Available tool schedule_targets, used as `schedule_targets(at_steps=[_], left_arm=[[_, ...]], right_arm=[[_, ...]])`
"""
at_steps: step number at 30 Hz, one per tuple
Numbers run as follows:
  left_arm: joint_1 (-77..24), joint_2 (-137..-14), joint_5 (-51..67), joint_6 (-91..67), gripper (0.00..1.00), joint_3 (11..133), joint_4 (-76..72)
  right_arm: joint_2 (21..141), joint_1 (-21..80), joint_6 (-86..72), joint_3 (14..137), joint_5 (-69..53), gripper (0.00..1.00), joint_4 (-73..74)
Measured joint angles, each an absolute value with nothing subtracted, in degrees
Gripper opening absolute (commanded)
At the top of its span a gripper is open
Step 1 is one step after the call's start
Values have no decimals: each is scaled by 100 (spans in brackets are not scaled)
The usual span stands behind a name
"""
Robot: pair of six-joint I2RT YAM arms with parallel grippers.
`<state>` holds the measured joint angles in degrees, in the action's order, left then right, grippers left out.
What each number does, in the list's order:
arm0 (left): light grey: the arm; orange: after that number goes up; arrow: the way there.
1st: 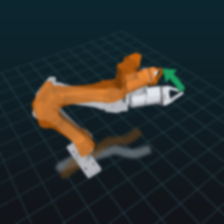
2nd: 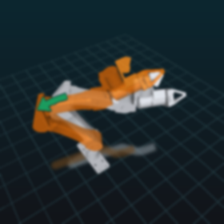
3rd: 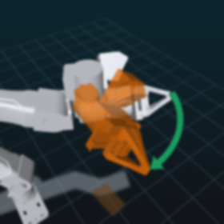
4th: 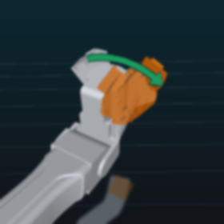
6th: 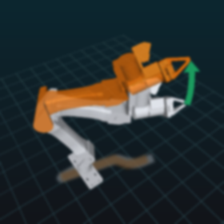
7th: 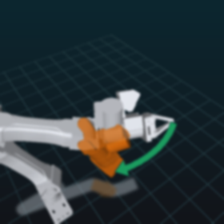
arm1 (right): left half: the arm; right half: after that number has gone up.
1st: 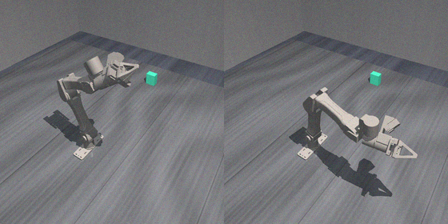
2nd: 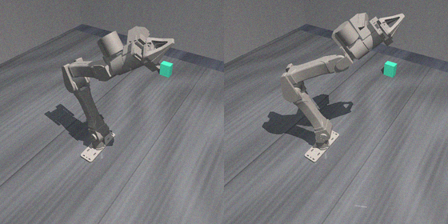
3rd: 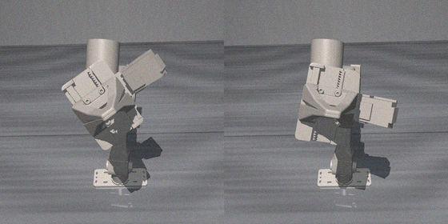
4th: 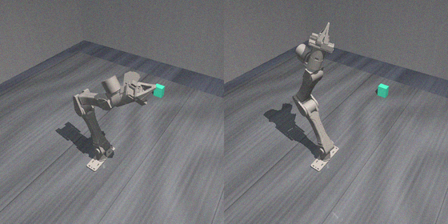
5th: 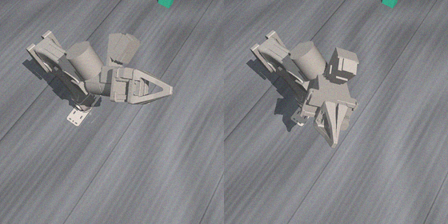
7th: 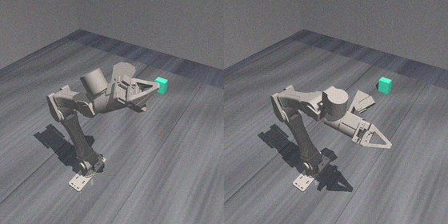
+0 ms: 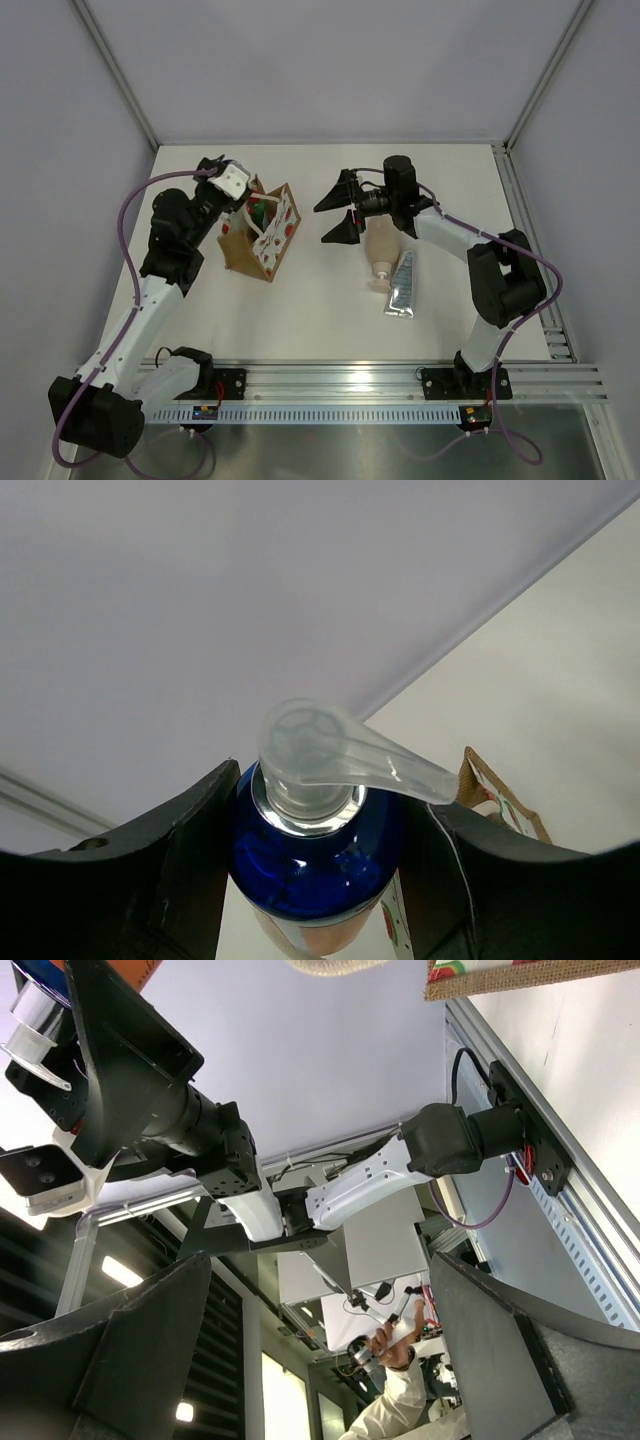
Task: Place the personal care products into the canvas bag
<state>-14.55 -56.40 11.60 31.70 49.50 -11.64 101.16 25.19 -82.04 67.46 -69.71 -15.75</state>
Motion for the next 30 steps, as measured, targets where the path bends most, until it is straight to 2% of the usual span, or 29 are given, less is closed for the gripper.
schedule_targets(at_steps=[19, 30], left_arm=[[-1278, -5481, 1662, 1337, 0, 4246, -1190], [-1278, -5870, 1776, 432, 0, 3804, -2211]], right_arm=[[10108, 2265, -8204, 6705, -6971, 99, -1516], [10044, 2163, -8200, 6670, -6967, 99, -1514]])
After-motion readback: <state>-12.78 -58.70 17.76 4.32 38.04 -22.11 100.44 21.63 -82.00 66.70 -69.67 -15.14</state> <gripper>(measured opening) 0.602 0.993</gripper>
